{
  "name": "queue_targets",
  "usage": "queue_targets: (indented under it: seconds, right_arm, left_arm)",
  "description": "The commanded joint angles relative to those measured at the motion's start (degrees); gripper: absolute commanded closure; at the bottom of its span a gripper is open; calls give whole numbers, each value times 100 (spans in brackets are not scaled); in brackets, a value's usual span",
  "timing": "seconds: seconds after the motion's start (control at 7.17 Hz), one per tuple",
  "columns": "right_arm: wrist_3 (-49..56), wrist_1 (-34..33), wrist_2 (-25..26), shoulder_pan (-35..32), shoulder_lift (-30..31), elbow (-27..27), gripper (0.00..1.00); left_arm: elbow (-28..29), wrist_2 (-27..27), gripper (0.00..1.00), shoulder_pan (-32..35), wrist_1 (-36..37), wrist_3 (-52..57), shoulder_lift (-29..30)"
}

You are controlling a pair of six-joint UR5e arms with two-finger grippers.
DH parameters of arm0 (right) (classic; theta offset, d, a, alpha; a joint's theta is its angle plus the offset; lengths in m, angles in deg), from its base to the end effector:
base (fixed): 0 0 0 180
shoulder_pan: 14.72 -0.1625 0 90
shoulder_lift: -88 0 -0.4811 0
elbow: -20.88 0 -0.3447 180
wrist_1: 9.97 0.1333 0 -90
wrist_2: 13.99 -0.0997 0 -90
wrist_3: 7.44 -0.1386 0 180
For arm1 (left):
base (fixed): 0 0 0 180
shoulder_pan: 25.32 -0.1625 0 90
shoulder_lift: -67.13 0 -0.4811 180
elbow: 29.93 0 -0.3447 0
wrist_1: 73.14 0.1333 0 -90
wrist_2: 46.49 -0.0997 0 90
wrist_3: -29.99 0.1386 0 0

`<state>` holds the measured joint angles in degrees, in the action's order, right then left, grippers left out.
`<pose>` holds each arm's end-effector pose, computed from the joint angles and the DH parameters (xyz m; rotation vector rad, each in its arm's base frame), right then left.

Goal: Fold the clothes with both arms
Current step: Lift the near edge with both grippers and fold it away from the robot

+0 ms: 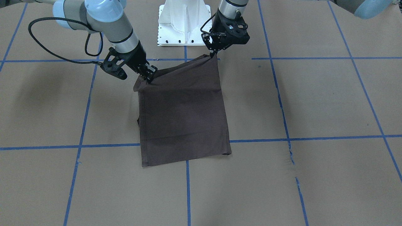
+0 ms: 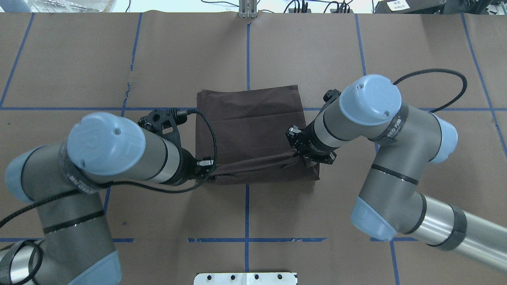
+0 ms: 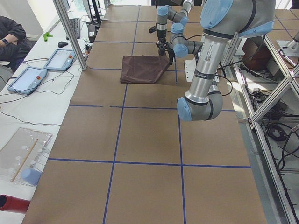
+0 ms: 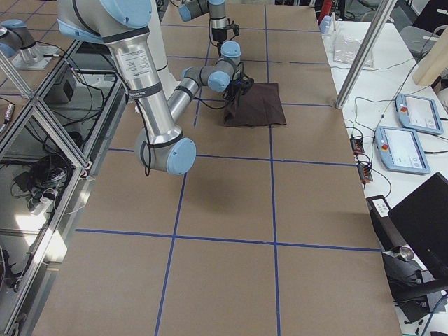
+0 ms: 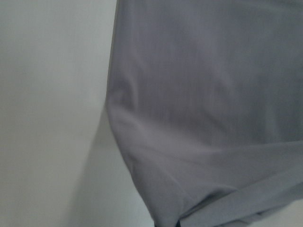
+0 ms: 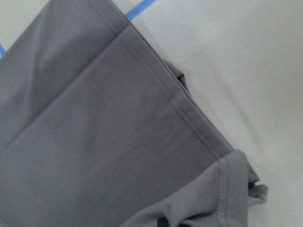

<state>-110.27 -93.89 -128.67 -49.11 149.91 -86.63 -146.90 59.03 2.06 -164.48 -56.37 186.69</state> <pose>-0.4759 -0.4171 0.3405 -0.2308 -0.9593 0.5634 0.4828 -0.3584 0.2800 0.0300 1.0351 -0.2400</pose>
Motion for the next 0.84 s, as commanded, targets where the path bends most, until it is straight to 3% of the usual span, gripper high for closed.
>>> queue_targets:
  seconds: [0.0,0.28,0.56,0.7]
  right_arm:
    - [201,34,-194,-453,-678,885,100]
    - [184,813,-186,-542,-1110,2009,100]
    - [245,1071,-282,-796,-1487,2836,100]
    - [289,1080,-282,-945,-2038,3676,100]
  left_arm:
    - [1284,285,100,687,-1003,93,347]
    - [2008,285,100,899,-1665,111,436]
    - [2588,276,100,1136,-1782,355,725]
    - [3375,267,100,1311,-1930,487,1188]
